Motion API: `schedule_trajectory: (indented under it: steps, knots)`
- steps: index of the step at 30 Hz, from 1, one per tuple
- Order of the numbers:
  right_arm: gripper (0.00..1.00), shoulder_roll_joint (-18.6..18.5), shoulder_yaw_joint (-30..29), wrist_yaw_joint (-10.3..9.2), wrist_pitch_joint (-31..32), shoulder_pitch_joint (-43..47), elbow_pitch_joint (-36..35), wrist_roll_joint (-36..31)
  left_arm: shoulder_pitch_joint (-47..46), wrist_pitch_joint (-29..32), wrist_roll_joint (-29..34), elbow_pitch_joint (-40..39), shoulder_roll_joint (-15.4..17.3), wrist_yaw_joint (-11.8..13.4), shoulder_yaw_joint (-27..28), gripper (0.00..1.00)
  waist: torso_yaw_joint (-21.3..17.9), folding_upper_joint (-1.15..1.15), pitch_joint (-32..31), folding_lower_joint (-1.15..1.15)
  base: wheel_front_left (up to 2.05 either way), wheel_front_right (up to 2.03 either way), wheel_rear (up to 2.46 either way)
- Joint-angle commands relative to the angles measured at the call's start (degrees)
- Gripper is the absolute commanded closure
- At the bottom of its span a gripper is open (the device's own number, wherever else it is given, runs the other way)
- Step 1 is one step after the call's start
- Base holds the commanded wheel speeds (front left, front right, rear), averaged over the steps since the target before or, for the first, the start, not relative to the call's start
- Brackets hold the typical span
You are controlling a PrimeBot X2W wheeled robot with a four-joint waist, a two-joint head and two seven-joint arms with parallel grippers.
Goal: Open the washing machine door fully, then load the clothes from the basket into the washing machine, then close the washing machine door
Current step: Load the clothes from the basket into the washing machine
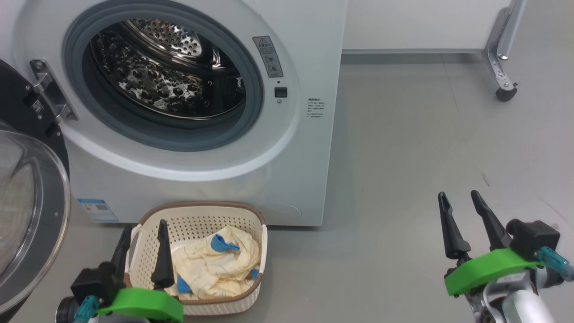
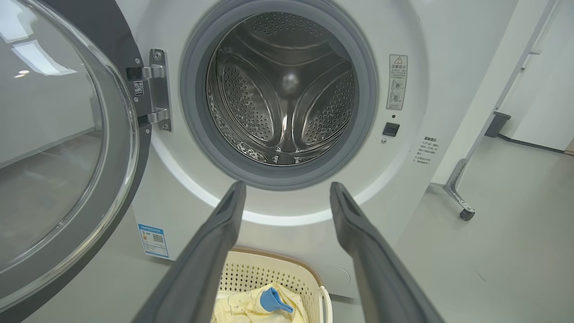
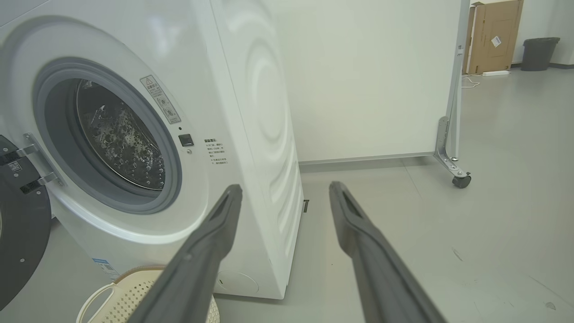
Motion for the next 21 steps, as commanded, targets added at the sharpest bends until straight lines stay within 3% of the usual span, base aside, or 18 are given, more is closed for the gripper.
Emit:
schedule_trajectory:
  steps: [1, 21]
  knots:
    - [0.0, -0.6, 1.3, -0.15, -0.1, -2.3, -1.7, -0.1, -1.9, -0.6, 0.6, -1.9, 0.4, 0.1, 2.1, 0.0, 0.0, 0.0, 0.1, 0.0, 0.0, 0.0, 0.0]
    - [0.0, -0.6, 1.1, -0.15, -0.1, -2.2, -1.9, -0.1, -1.8, -0.6, 1.7, -1.3, -0.1, -0.7, 2.3, 0.0, 0.1, 0.0, 0.5, 0.0, 0.0, 0.0, 0.0]
